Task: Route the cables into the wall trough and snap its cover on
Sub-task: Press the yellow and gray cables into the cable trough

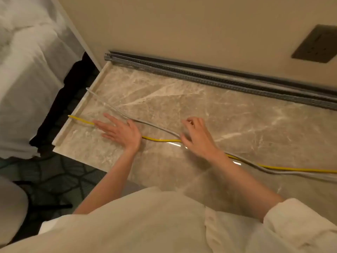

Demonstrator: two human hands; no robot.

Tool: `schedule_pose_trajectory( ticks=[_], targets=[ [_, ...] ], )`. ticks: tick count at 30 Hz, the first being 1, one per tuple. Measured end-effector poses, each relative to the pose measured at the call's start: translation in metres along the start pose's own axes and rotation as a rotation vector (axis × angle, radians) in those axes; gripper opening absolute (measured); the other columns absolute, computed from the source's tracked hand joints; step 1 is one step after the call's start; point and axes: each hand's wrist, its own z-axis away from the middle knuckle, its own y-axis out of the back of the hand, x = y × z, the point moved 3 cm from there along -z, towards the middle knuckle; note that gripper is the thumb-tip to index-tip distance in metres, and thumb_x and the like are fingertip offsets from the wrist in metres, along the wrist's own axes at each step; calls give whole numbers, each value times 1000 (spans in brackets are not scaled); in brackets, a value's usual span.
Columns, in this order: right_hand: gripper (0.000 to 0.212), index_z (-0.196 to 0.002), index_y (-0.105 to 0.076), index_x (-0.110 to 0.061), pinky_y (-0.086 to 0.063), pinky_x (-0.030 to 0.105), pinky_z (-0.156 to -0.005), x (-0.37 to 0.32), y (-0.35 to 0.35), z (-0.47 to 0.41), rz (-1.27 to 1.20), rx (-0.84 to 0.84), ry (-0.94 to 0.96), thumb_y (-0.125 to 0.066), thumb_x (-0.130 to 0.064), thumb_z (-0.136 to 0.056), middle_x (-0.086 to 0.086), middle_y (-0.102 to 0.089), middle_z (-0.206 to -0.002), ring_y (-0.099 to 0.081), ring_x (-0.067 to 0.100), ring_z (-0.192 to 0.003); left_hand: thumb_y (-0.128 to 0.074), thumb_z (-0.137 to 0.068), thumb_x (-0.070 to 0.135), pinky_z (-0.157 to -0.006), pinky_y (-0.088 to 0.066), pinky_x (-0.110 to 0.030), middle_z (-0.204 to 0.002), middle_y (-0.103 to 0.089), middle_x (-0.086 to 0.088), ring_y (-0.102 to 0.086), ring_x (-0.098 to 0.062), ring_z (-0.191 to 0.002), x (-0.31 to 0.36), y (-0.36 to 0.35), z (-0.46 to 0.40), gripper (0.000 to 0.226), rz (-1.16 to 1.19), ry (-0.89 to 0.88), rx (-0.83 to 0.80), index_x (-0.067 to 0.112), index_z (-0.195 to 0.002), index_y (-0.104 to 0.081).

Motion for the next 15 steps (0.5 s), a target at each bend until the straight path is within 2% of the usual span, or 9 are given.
schedule_pose_trajectory(
  ticks=[3, 5, 8, 10, 12, 13, 14, 15],
  targets=[
    [53, -124, -52, -9, -42, 37, -93, -17, -17, -13, 53, -108, 121, -59, -45, -85, 14, -49, -114, -44, 29, -104, -46, -92, 22, -119, -3, -43, -153, 14, -31, 5, -39, -145, -7, 9, -30, 78, 116, 247, 4, -2, -146, 4],
    [63, -129, -47, -11, -41, 36, -94, -27, -29, -20, 96, -187, 168, -57, -53, -84, 13, -47, -115, -43, 27, -105, -42, -94, 22, -119, -7, -37, -154, 14, -28, 1, -37, -145, -8, 10, -52, 76, 244, 317, -6, -6, -144, 8],
    [60, -129, -45, -11, -42, 38, -90, -35, -39, -30, 133, -173, 204, -58, -50, -85, 12, -48, -111, -44, 27, -101, -39, -96, 20, -118, -13, -34, -156, 8, -25, -3, -33, -146, -5, 13, -81, 72, 358, 377, 12, -8, -143, 8],
    [49, -126, -49, -12, -43, 38, -84, -38, -44, -37, 133, -148, 217, -57, -42, -88, 12, -49, -107, -46, 28, -98, -37, -97, 17, -114, -20, -33, -155, -9, -24, -17, -32, -143, -1, 12, -104, 67, 399, 395, 46, -7, -144, 4],
    [38, -122, -52, -13, -42, 38, -78, -39, -47, -45, 123, -141, 228, -55, -33, -91, 11, -49, -103, -47, 27, -94, -33, -97, 16, -100, -37, -35, -142, -39, -21, -43, -31, -127, 4, 11, -125, 57, 422, 395, 63, -3, -145, -8],
    [34, -121, -53, -14, -42, 38, -76, -37, -48, -48, 122, -143, 224, -55, -30, -91, 11, -49, -101, -47, 27, -92, -31, -98, 16, -94, -42, -36, -131, -51, -19, -52, -31, -116, 6, 8, -136, 48, 411, 383, 55, -1, -142, -20],
    [32, -121, -53, -15, -42, 38, -74, -35, -48, -53, 135, -147, 220, -54, -28, -92, 10, -49, -100, -48, 26, -91, -29, -99, 17, -90, -46, -37, -122, -57, -19, -57, -31, -109, 9, 5, -146, 37, 407, 368, 44, 0, -132, -37],
    [31, -122, -53, -16, -42, 37, -73, -31, -49, -58, 137, -157, 204, -53, -28, -93, 9, -49, -100, -48, 26, -90, -28, -100, 17, -88, -50, -39, -115, -62, -20, -61, -32, -103, 12, 2, -154, 28, 424, 359, 32, 2, -113, -48]
  ],
)
